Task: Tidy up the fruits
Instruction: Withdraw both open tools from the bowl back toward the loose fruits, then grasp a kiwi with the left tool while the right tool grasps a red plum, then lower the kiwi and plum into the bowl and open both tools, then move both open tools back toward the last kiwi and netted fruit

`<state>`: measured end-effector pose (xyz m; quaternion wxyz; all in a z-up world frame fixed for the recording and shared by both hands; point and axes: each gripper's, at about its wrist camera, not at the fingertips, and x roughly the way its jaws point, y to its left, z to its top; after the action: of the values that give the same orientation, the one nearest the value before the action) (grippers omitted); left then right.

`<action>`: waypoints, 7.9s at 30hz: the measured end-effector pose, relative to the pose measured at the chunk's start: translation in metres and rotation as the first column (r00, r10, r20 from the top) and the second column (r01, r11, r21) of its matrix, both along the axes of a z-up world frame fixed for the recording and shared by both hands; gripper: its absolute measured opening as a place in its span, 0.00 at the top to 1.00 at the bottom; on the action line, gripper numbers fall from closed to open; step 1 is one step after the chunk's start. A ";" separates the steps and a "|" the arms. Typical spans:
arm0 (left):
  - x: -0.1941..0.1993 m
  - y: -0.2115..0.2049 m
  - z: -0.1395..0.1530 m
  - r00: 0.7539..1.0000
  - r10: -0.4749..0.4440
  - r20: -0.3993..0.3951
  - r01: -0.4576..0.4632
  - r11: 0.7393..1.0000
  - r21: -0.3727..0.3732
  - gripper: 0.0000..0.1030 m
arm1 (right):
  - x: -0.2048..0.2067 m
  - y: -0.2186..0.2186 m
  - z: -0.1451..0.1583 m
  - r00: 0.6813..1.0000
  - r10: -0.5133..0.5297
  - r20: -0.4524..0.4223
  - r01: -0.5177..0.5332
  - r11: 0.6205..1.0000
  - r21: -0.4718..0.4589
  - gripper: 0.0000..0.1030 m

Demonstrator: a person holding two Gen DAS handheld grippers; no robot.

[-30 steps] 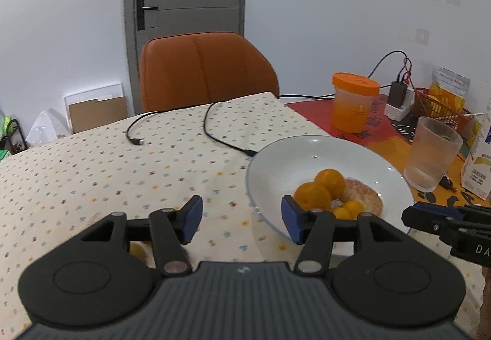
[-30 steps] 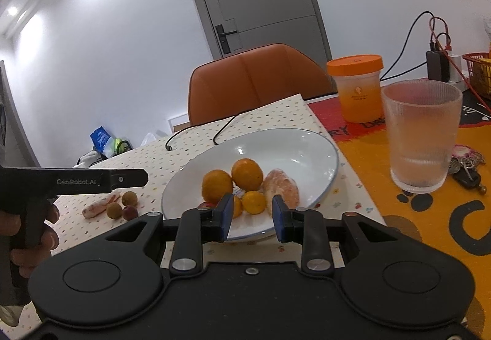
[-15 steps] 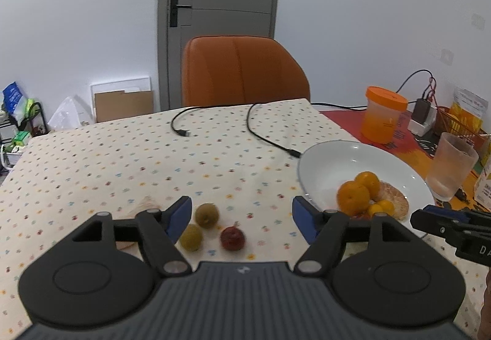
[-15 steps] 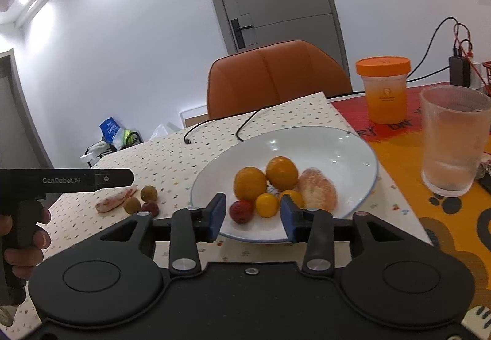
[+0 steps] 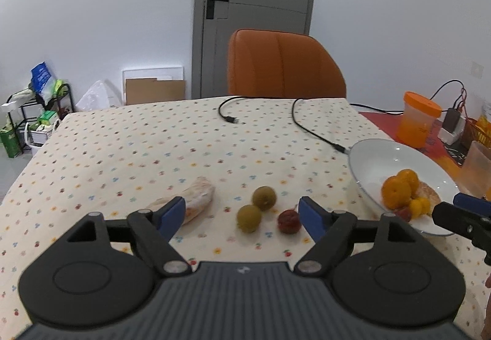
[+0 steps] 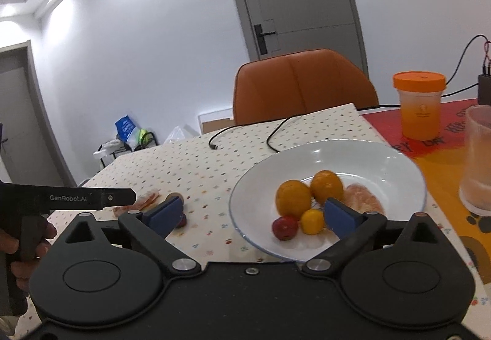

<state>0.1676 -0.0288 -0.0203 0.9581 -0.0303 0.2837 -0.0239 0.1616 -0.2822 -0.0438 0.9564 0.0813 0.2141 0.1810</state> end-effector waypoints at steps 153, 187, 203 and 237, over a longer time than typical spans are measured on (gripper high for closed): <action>0.050 -0.114 -0.013 0.950 -0.312 -0.004 0.312 0.949 -0.038 0.77 | 0.020 -0.078 -0.002 0.981 -0.196 -0.005 0.193 0.971 -0.143 0.78; 0.007 -0.054 0.000 0.990 -0.142 0.012 0.141 0.989 0.031 0.25 | -0.003 -0.037 0.009 0.990 -0.144 -0.004 0.143 0.981 -0.130 0.29; -0.010 -0.001 0.001 1.000 -0.018 0.020 0.018 1.000 0.020 0.25 | 0.002 0.011 0.013 0.999 -0.031 0.008 0.032 0.991 -0.128 0.29; -0.005 0.060 -0.007 0.991 0.133 -0.011 -0.133 0.990 -0.047 0.25 | 0.036 0.098 0.013 0.980 0.199 -0.022 -0.200 0.962 -0.185 0.31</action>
<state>0.1625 0.0312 -0.0269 0.9554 -0.0722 0.2843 0.0332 0.1978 -0.1839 -0.0305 0.9364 -0.0301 0.2388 0.2553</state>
